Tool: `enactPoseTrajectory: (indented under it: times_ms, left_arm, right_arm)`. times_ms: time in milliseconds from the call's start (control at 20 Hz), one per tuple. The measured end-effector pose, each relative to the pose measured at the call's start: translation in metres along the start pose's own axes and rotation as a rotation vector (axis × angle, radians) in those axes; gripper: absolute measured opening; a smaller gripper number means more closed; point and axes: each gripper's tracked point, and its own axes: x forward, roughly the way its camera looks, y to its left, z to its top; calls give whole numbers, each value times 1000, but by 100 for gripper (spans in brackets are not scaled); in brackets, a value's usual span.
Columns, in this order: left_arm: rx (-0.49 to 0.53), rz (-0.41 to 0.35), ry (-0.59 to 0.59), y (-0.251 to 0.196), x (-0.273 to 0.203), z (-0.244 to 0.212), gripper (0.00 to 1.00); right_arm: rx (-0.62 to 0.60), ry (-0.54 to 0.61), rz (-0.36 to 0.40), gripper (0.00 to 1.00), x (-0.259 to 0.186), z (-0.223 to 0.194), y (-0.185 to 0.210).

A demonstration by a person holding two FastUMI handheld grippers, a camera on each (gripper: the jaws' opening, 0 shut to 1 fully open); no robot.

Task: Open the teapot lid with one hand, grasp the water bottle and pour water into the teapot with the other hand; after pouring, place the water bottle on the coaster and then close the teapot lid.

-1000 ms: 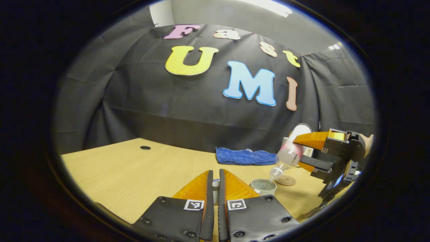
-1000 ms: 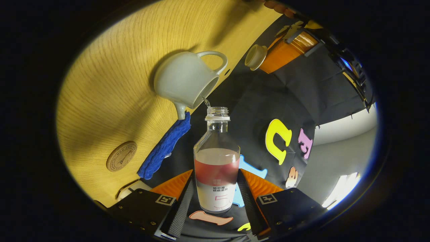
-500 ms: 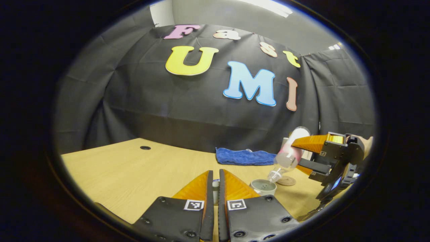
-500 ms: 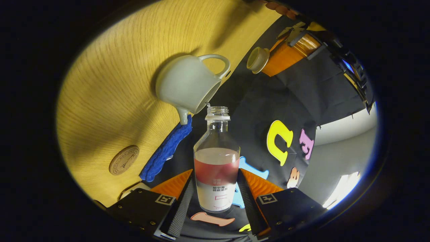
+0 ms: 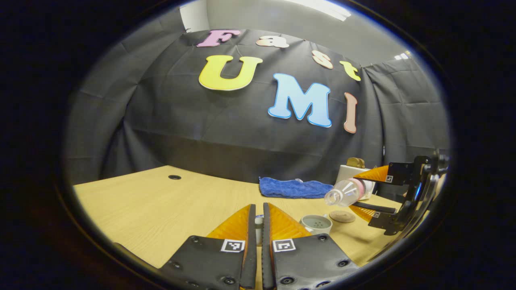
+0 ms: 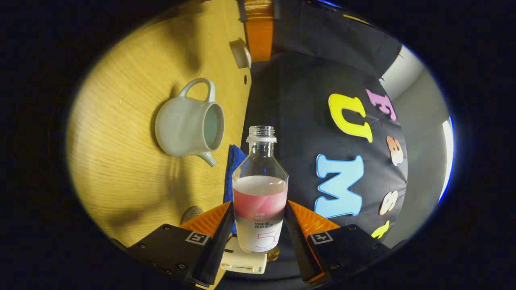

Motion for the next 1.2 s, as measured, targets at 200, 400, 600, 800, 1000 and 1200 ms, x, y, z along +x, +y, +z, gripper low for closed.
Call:
enactPoseTrajectory:
  times_ms: [200,400,600,800,1000,1200]
  left_arm:
    - [0,0,0,0,-1,1,11]
    - [1,0,1,0,-1,1,11]
    - [2,0,1,0,-1,1,11]
    - [2,0,1,0,-1,1,12]
    - [6,0,2,0,0,1,12]
    - [11,-2,1,-1,0,1,11]
  right_arm:
    - [169,19,54,75,-4,0,12]
    - [389,53,91,75,-4,-4,15]
    - [639,84,101,75,4,-11,9]
    - [894,133,79,75,21,-23,3]
    - [1144,153,41,75,32,-45,-2]
    - [1399,135,12,75,41,-55,5]
